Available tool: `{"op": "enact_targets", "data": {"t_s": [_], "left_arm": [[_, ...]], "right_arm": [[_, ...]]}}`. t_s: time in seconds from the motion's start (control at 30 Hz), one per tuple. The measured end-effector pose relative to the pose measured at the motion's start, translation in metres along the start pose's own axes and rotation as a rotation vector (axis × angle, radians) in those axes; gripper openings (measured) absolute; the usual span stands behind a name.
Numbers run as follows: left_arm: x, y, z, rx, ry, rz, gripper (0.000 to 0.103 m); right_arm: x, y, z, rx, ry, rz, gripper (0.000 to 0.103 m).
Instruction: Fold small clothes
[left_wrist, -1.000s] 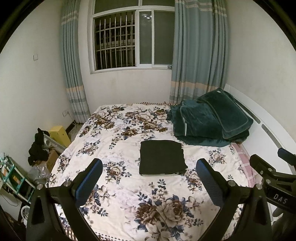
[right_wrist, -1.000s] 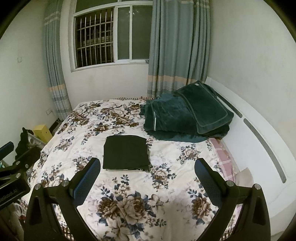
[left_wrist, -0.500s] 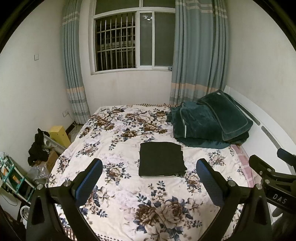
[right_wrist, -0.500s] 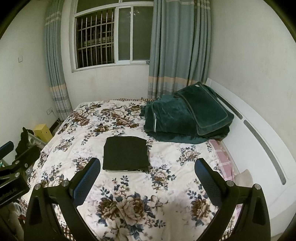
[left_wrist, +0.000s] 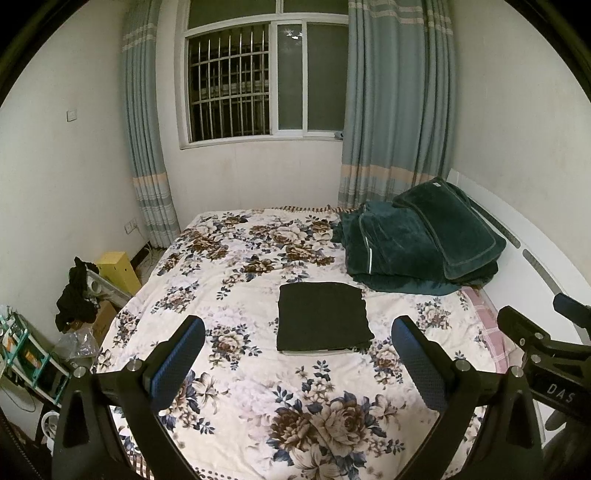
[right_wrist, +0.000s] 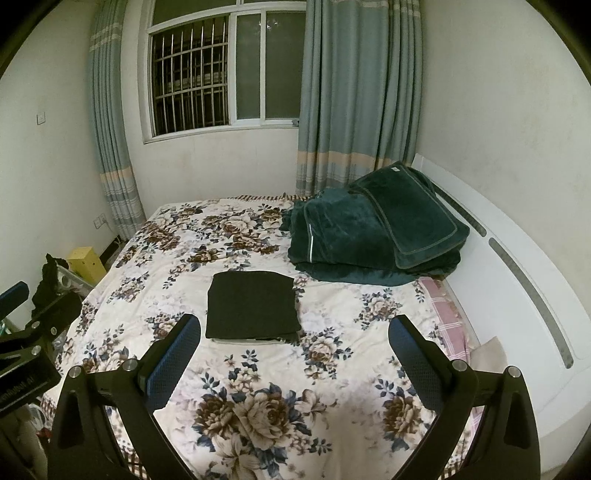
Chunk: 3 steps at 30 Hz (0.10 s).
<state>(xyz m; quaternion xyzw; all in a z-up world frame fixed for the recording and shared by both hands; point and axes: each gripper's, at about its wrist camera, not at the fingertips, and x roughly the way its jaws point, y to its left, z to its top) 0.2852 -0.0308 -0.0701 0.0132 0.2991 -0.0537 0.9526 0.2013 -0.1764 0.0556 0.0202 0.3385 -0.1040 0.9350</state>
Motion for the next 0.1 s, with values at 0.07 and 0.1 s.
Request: {"op": "enact_targets", "data": {"t_s": [0.07,0.1], "left_arm": [[0.0005,-0.0002,0.0028,-0.001,0.000,-0.004,0.103],[0.0019,0.0004,0.0045,-0.003,0.003,-0.007,0.103]], "right_arm": [[-0.0007,0.0005,0.0002,0.002,0.000,0.002,0.103],[-0.0009,0.0007,0.0002,0.002,-0.001,0.002,0.103]]}}
